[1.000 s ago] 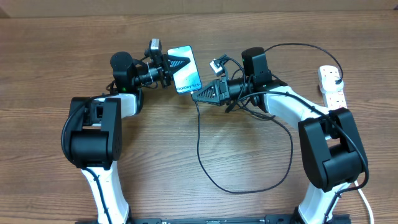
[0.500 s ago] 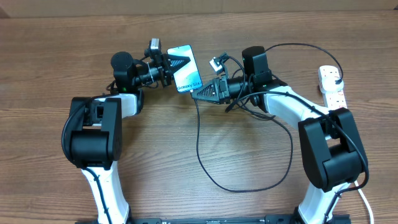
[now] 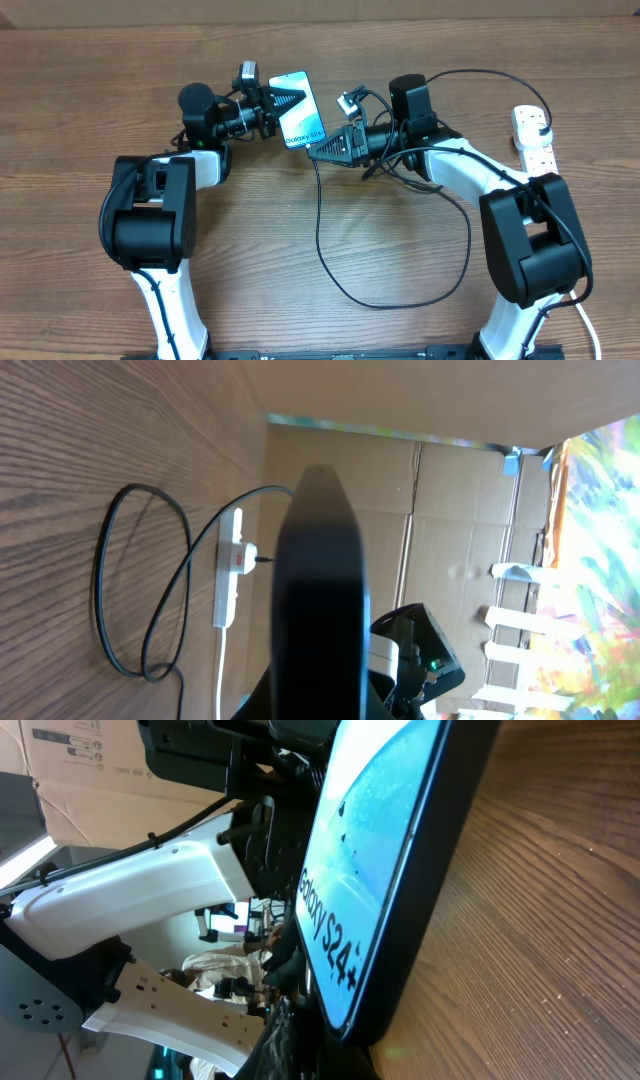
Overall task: Plug charger to phone and switch on socket
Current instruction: 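Align the plug with the phone's bottom port and push it in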
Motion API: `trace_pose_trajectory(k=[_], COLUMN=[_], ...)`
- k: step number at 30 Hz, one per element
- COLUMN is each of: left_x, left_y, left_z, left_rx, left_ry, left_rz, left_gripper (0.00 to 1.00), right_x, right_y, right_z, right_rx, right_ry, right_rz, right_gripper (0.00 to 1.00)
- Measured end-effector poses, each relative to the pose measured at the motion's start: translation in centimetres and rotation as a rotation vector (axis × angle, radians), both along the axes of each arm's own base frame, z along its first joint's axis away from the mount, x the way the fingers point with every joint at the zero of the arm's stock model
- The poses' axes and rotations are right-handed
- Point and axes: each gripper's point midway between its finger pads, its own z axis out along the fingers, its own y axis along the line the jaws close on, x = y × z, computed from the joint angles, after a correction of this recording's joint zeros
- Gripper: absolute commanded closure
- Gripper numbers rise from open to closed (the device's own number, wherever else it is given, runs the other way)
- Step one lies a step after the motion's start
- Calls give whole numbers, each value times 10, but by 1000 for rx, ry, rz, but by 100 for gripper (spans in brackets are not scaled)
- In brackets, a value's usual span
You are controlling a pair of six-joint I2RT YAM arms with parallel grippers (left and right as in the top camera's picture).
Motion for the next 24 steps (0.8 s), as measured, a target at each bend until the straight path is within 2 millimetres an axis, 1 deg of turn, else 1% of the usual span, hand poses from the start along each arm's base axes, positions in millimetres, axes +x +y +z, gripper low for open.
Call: trace_pose_trajectory(k=[24], left_x=[1], left_y=[-2], left_z=[1], left_rx=[-1], left_ry=[-4], left_rz=[5], left_gripper=[96], right_x=[1], right_y=[1], right_z=[-3], right_rx=[-13], right_ry=[8], right_rz=[-10], right_gripper=[96])
